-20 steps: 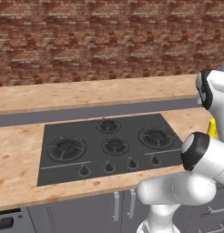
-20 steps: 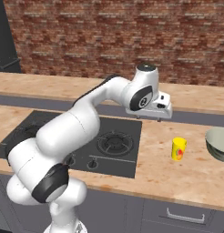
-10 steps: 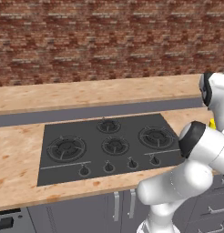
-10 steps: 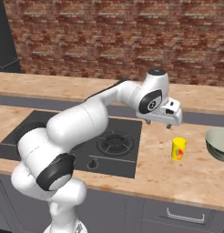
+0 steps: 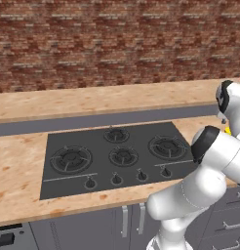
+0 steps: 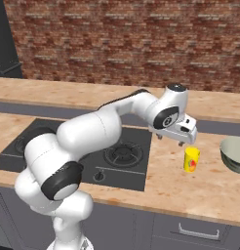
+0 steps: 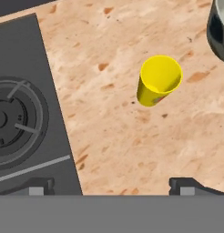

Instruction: Pick the cup and bowl from the counter and place them on the counter next to the sink.

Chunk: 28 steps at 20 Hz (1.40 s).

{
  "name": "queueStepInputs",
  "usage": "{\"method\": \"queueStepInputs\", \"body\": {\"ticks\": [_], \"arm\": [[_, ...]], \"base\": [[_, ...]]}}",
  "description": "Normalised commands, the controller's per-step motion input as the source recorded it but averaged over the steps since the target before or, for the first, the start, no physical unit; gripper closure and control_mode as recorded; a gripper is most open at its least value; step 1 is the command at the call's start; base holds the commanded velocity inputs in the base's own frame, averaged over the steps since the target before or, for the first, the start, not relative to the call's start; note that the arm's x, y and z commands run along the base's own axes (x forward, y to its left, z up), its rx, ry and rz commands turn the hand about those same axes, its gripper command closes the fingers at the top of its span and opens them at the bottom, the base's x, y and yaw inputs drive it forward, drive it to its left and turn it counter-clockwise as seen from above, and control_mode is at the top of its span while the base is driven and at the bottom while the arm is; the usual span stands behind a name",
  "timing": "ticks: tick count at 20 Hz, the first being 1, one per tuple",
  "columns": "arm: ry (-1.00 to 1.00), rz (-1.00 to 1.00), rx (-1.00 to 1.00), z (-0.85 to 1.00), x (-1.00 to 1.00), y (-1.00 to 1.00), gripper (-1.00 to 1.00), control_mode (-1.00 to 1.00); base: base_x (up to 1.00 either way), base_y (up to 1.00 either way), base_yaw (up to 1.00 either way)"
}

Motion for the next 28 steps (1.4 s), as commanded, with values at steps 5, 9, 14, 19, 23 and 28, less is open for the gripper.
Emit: {"method": "queueStepInputs", "body": {"ticks": [5,9,14,19,23,28], "arm": [[0.0,0.0,0.02,-0.26,0.0,0.0,-1.0,-1.0],[0.0,0.0,0.0,-0.27,0.0,0.0,-1.0,-1.0],[0.0,0.0,0.0,-0.2,0.0,0.0,-1.0,-1.0],[0.0,0.0,0.0,0.0,0.0,0.0,-1.0,-1.0],[-0.01,0.0,-0.01,0.03,0.0,0.0,-1.0,-1.0],[-0.03,0.0,-0.01,0.02,0.04,-0.07,-1.0,-1.0]], "base": [[0.0,0.0,0.0],[0.0,0.0,0.0],[0.0,0.0,0.0],[0.0,0.0,0.0],[0.0,0.0,0.0],[0.0,0.0,0.0]]}}
